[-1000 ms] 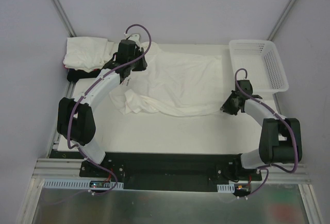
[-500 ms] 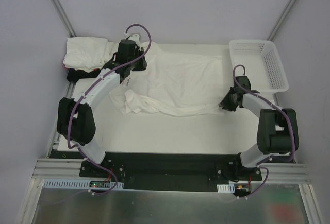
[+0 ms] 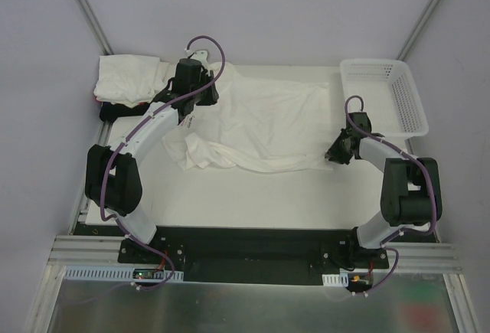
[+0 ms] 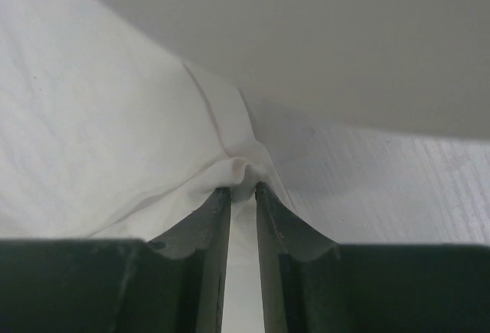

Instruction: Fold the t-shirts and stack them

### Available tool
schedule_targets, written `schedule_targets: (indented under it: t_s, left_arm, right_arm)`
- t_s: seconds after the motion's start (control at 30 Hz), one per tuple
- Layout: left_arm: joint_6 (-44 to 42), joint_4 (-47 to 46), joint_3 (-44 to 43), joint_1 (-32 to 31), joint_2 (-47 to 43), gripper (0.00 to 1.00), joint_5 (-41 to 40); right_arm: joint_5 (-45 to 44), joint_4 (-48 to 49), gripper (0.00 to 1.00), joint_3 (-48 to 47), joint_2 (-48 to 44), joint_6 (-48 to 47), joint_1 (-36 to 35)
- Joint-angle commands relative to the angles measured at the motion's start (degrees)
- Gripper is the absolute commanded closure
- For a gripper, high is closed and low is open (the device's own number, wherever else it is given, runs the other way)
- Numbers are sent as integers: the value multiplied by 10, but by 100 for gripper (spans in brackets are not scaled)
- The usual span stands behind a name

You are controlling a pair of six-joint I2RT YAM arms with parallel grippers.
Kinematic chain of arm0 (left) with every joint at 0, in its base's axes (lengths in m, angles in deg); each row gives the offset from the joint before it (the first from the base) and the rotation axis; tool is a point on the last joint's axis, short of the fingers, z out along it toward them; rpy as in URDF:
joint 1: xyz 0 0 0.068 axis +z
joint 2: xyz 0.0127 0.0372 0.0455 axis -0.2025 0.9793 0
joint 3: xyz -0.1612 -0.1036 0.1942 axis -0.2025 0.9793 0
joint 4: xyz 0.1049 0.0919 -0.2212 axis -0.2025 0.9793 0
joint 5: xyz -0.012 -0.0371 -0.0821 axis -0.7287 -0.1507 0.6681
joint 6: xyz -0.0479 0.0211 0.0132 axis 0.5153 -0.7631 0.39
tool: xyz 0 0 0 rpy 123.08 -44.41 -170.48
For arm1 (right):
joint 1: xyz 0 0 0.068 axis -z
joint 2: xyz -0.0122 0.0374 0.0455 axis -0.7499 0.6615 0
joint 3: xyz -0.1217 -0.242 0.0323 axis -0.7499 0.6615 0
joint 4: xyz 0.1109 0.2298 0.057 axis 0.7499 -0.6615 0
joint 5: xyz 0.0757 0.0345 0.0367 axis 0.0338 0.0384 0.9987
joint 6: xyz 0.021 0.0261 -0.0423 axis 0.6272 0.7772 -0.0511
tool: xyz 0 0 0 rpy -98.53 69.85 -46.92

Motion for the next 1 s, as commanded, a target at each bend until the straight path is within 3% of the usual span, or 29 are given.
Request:
schedule_targets:
  t_s: [0.0, 0.4, 0.73, 0.87, 0.97]
  left_arm:
    - [-9, -8, -16, -5, -2, 78, 2]
    - [-7, -10, -9, -6, -4, 78, 4]
    - [29, -9, 30, -13, -15, 79, -12]
    - [45, -9, 65, -18, -37, 80, -47]
    - [55, -7, 113, -53, -68, 80, -134]
  right_arm:
    - [-2, 16, 79, -18, 13, -2, 1]
    - [-8, 21, 99, -32, 19, -2, 1]
    - [-4, 0, 99, -88, -3, 6, 1]
    - [1, -7, 99, -109, -10, 4, 1]
    - [-1, -6, 99, -115, -5, 2, 1]
